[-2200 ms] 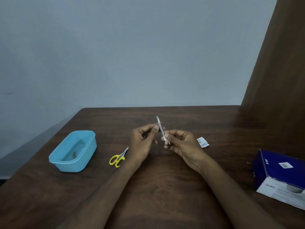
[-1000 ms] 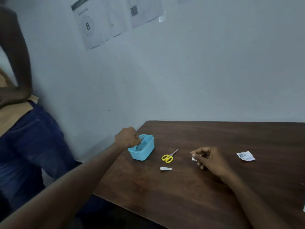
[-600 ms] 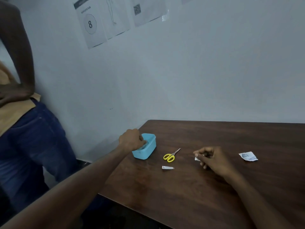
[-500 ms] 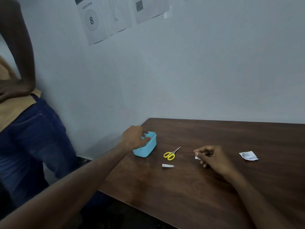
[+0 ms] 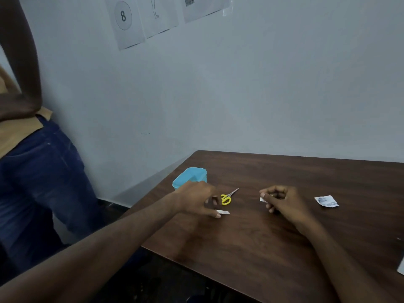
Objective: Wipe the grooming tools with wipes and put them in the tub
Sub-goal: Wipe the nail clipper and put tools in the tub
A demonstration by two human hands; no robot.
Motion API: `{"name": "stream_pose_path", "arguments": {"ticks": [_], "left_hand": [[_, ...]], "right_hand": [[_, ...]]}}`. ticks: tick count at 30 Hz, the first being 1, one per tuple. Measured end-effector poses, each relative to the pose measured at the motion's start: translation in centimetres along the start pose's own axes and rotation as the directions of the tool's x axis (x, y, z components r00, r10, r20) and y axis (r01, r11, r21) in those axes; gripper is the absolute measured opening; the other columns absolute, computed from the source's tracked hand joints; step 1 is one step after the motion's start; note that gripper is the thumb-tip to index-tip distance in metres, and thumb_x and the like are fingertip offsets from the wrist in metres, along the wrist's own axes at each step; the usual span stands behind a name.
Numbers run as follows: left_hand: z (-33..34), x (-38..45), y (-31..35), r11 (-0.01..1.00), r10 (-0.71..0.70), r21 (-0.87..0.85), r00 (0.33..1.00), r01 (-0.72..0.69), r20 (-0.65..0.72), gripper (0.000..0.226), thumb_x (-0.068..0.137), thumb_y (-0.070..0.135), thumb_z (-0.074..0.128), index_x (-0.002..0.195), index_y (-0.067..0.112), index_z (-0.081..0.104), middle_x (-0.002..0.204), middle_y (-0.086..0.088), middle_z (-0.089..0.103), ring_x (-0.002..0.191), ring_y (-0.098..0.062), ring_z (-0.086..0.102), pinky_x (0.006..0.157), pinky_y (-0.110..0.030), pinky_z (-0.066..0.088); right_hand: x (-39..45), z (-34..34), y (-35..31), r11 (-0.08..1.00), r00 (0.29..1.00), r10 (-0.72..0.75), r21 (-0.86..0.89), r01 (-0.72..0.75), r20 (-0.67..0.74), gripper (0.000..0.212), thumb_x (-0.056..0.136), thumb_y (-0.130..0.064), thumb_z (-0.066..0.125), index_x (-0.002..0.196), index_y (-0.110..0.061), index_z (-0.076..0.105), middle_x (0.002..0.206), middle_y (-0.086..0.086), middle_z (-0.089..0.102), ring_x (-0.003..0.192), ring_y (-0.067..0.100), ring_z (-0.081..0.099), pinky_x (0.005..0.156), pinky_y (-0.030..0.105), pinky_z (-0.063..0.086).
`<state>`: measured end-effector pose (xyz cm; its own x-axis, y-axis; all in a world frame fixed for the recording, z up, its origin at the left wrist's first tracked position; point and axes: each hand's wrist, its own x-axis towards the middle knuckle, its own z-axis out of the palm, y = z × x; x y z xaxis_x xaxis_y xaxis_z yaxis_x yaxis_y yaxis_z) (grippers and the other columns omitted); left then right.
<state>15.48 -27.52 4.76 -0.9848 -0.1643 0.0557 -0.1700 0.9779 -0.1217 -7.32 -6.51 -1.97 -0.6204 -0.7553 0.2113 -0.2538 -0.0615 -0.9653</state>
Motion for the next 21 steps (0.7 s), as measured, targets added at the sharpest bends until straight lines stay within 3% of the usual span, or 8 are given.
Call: {"name": "stream_pose_path", "arguments": {"ticks": [2,6,9,12,16,21], "left_hand": [[0.5,-0.1,0.0,1.0,-0.018,-0.008,1.0,0.018,0.0,0.042,0.087,0.073,0.067,0.109,0.038,0.072,0.106,0.021,0.071,0.081,0.003,0.057,0.062,-0.027,0.048],[0.7,-0.1,-0.1,0.996,-0.066,-0.067,0.998,0.065,-0.012,0.029,0.092,0.062,0.066,0.105,0.038,0.075,0.1,0.019,0.072,0.091,-0.001,0.066,0.07,-0.037,0.06],[0.9,0.6,0.3,0.982,-0.117,-0.153,0.993,0.11,-0.034,0.027,0.094,0.059,0.068,0.104,0.036,0.077,0.089,0.016,0.073,0.081,-0.001,0.066,0.067,-0.036,0.059],[1.2,1.7,1.3,0.936,-0.167,-0.335,0.974,0.108,-0.152,0.02,0.093,0.054,0.071,0.101,0.037,0.079,0.081,0.015,0.073,0.075,-0.004,0.066,0.064,-0.031,0.055],[2.0,4.6,4.1,0.775,-0.23,-0.63,0.953,0.057,-0.196,0.011,0.096,0.037,0.078,0.101,0.029,0.084,0.082,0.019,0.077,0.071,0.004,0.067,0.069,-0.016,0.051],[3.5,7.9,7.1,0.571,-0.254,-0.82,0.958,0.036,-0.135,0.013,0.101,0.028,0.074,0.105,0.02,0.083,0.094,-0.002,0.081,0.073,-0.004,0.066,0.055,-0.02,0.051]], "right_hand": [[-0.1,0.0,-0.1,1.0,1.0,0.008,0.023,-0.008,-0.011,0.003,0.094,-0.01,0.079,0.095,-0.012,0.081,0.071,0.008,0.076,0.057,0.016,0.065,0.058,0.024,0.055],[-0.2,0.1,-0.2,0.998,0.999,0.009,0.057,-0.006,-0.044,0.005,0.093,-0.007,0.079,0.098,-0.008,0.08,0.083,0.013,0.08,0.065,0.016,0.069,0.062,0.026,0.059],[-0.2,0.1,-0.5,0.995,0.996,0.029,0.102,-0.02,-0.084,0.011,0.093,-0.006,0.079,0.104,-0.004,0.078,0.091,0.017,0.08,0.07,0.016,0.07,0.062,0.019,0.058],[0.0,-0.4,-0.3,0.992,0.988,0.054,0.123,-0.036,-0.146,0.016,0.091,-0.012,0.082,0.106,-0.009,0.079,0.093,0.013,0.081,0.074,0.016,0.075,0.067,0.019,0.058],[0.7,-1.6,0.6,0.996,0.96,0.052,0.078,-0.032,-0.275,0.009,0.087,-0.017,0.085,0.096,-0.018,0.082,0.086,0.001,0.082,0.076,0.017,0.079,0.088,0.04,0.063],[1.6,-2.5,1.0,0.997,0.935,0.03,0.078,-0.002,-0.355,0.005,0.089,-0.012,0.083,0.088,-0.016,0.082,0.082,0.002,0.081,0.069,0.018,0.077,0.079,0.04,0.065]]}}
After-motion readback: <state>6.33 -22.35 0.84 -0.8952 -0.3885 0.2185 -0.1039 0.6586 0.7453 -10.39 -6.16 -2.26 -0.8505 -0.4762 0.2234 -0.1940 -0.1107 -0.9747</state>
